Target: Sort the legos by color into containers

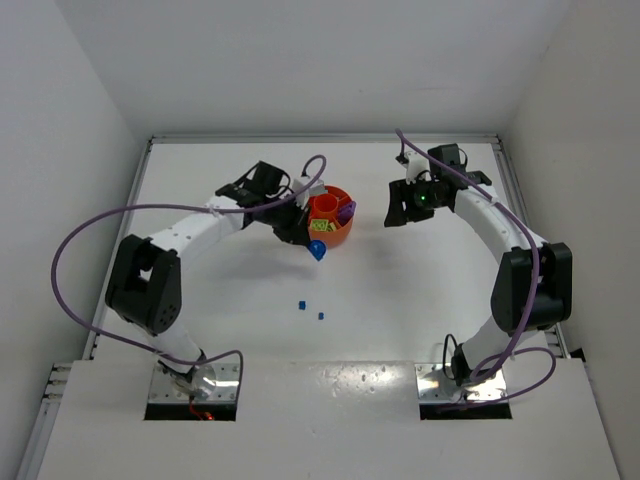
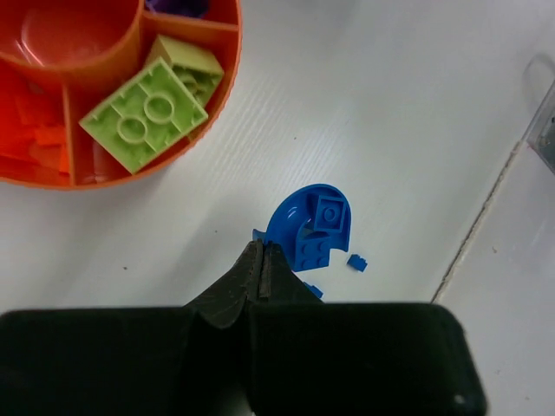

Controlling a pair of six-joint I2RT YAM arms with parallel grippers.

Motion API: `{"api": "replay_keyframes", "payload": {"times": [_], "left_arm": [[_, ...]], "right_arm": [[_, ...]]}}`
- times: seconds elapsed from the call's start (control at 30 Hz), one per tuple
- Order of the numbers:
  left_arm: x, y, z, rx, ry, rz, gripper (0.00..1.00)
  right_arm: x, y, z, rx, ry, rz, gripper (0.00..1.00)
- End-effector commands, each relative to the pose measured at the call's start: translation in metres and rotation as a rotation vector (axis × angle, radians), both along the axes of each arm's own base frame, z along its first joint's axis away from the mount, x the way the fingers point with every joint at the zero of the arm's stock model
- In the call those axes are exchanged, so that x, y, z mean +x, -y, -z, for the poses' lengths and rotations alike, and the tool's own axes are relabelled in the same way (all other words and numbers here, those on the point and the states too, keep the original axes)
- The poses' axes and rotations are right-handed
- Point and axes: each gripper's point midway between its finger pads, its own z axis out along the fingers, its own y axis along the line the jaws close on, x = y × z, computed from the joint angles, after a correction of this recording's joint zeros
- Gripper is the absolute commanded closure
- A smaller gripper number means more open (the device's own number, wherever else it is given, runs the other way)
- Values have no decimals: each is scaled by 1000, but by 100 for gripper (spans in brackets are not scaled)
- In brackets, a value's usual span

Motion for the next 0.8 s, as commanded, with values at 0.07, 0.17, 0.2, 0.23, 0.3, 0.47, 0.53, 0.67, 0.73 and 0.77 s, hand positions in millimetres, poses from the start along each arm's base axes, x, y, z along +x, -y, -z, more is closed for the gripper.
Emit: {"api": "replay_keyframes", "payload": {"times": [0.07, 0.17, 0.2, 0.23, 0.3, 0.47, 0.53, 0.67, 0.73, 0.77], "left_arm": [[8, 3, -31, -24, 4, 49, 100], [24, 2, -42, -27, 12, 31, 100], [34, 0, -51, -28, 30, 7, 100], [37, 0, -51, -19, 29, 2, 100], [51, 0, -54, -17, 17, -32, 100], [79, -3, -59, -23, -8, -85, 100], [91, -3, -63, -33, -11, -110, 100], [107, -4, -72, -40, 12, -134, 100], [113, -5, -71, -33, 15, -149, 100], [117, -5, -70, -27, 20, -155, 100]], "right_arm": [[8, -3, -14, 24, 51, -17, 44], [8, -3, -14, 24, 51, -17, 44], [8, -3, -14, 24, 51, -17, 44], [8, -3, -14, 24, 51, -17, 44], [8, -3, -14, 24, 51, -17, 44], [8, -3, -14, 24, 51, -17, 44], [6, -3, -10, 23, 42, -17, 44], [6, -3, -10, 23, 42, -17, 44], [6, -3, -7, 21, 33, -16, 44], [6, -3, -7, 21, 33, -16, 44]]}}
